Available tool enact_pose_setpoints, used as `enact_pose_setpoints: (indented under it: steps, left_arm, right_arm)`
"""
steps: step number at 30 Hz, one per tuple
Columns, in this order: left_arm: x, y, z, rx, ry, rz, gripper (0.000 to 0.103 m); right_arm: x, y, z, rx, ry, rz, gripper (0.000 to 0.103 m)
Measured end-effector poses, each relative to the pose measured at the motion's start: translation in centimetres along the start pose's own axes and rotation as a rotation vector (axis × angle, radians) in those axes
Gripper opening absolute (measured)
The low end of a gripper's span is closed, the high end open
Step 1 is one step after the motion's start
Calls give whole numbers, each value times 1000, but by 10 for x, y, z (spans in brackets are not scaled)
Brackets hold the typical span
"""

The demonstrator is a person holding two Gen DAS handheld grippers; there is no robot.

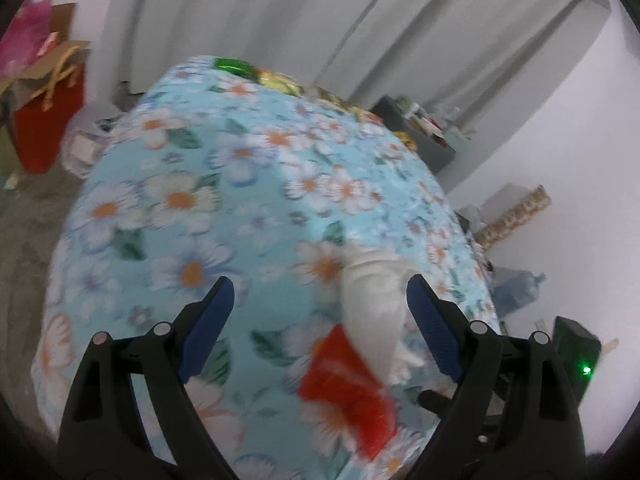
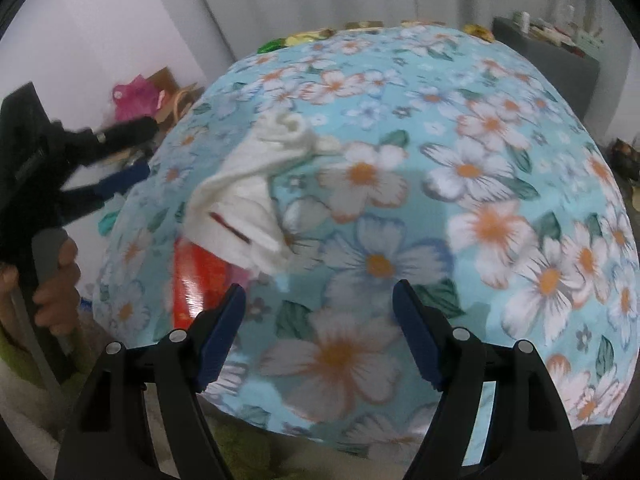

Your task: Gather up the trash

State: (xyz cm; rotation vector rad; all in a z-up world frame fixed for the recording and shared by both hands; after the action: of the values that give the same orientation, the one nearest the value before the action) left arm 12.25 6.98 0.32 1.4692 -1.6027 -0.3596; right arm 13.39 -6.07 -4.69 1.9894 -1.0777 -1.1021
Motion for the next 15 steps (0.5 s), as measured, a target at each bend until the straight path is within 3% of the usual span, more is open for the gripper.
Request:
enact_pose_setpoints:
  steps: [4, 10, 13, 15]
  left_arm:
    - [24, -18, -10, -36, -46, 46, 84]
    - [50, -41, -12, -67, -135, 43, 83]
    - [56, -48, -7, -89, -184, 21, 72]
    - [59, -56, -1, -103, -245, -31, 57]
  right_arm:
    - [12, 1, -4, 37, -68, -75, 74]
    - [11, 2, -6, 55, -66, -154, 74]
    - [10, -1, -5, 50, -63, -168, 74]
    - [11, -2, -6, 49, -70, -174, 74]
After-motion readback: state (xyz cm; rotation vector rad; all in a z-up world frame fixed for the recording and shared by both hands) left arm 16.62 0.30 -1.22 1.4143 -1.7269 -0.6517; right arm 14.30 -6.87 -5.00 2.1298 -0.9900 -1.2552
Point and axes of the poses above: each gripper's, at about its wrist camera, not at the fingertips, and y roughly against the way its jaws point, x to its right, z to its underside, the point moved 8 cm from there along -y, roughly the way its jaws point, and after that the axes turned 12 degrees about -z, right-handed, at the moved point
